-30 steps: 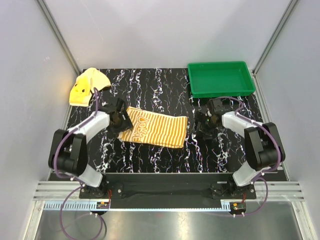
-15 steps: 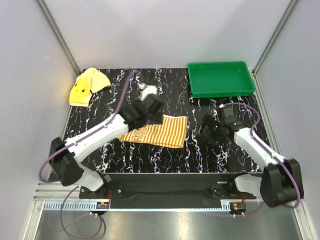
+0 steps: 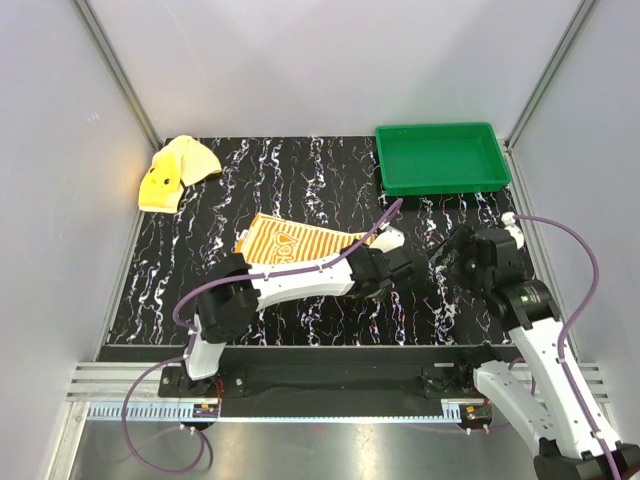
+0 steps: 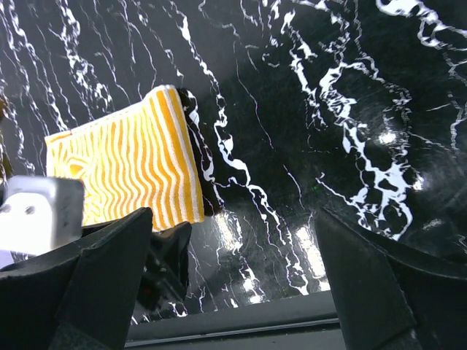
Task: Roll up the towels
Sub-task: Roll the towel
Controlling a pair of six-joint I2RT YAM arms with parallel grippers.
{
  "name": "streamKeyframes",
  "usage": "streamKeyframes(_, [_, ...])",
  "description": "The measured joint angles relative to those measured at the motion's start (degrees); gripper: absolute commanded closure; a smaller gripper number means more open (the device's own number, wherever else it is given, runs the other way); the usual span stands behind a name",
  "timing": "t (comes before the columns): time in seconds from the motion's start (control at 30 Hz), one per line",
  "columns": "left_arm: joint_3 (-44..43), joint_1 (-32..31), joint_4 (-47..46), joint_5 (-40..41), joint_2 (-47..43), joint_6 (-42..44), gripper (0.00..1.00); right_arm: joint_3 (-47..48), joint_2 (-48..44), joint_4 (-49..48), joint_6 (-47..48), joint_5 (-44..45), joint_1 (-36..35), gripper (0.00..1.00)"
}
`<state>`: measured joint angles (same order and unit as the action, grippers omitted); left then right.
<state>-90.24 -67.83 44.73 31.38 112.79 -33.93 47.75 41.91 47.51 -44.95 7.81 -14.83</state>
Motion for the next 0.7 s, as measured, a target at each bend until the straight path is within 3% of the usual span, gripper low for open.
streamKeyframes(0.23, [-0.28,0.07,-0.52,-0.02,1.7,0.04,0.27,2.12,0.55,2.91,0.04,1.79,0.0,0.0])
streamKeyframes(0.7, [-4.44,-0.74,-0.42,0.57,11.69,0.42,0.41,2.12,1.75,3.41,0.79,1.81,0.0,0.0])
